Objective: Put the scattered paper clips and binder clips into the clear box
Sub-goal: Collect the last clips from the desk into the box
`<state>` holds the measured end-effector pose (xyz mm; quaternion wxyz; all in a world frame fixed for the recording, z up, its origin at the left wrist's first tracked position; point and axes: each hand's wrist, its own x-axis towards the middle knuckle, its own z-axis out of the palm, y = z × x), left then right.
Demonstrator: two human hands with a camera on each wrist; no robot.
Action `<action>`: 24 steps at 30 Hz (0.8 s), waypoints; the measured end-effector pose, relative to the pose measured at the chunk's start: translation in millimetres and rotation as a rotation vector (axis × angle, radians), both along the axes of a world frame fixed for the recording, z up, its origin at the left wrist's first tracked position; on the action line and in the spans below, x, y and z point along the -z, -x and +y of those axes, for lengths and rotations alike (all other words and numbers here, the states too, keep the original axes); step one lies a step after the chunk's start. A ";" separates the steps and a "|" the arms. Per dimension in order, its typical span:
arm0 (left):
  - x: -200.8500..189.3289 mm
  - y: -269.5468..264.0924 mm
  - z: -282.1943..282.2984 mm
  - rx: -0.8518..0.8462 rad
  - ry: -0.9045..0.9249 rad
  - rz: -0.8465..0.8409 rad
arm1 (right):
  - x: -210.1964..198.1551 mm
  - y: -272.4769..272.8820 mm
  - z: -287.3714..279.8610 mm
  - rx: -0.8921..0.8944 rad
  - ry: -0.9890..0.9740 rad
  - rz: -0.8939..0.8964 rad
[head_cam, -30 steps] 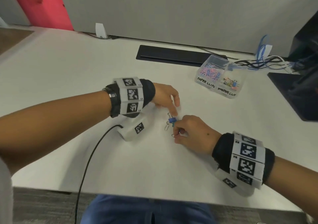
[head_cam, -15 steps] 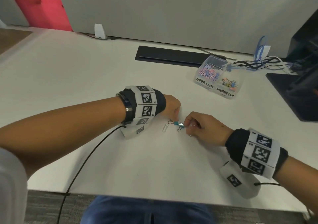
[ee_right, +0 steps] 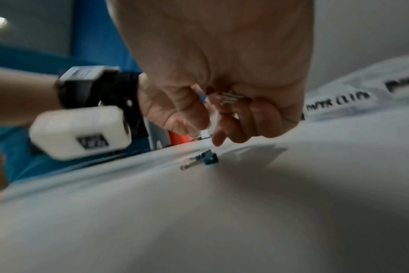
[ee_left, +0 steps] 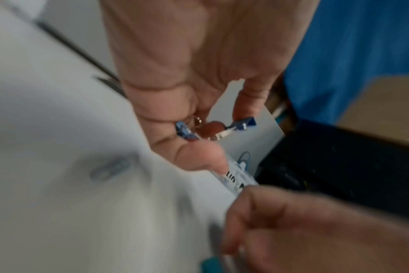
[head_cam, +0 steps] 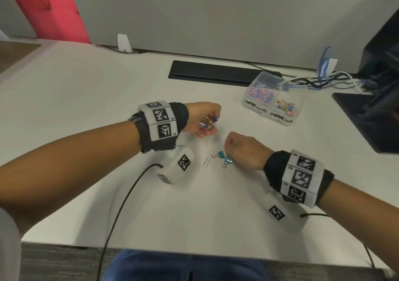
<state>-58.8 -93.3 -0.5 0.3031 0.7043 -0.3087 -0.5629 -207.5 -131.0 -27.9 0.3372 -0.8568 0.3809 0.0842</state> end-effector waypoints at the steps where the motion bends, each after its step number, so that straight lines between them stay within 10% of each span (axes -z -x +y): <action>1: -1.0 -2.7 2.2 -0.076 0.014 0.113 | 2.7 0.2 2.6 -0.053 0.042 0.032; 8: -4.3 -7.4 0.6 -0.256 0.074 0.440 | 10.2 -0.3 0.8 -0.125 0.056 0.081; 12: -5.6 5.1 -8.4 -0.043 0.035 0.012 | 14.0 0.8 -5.9 -0.153 0.117 0.085; 17: 7.9 27.4 -3.8 0.683 -0.017 -0.849 | 14.0 16.2 -21.1 -0.139 0.169 0.055; 24: 18.7 41.3 -12.1 0.851 -0.034 -0.936 | 12.8 35.7 -32.3 -0.170 0.124 -0.011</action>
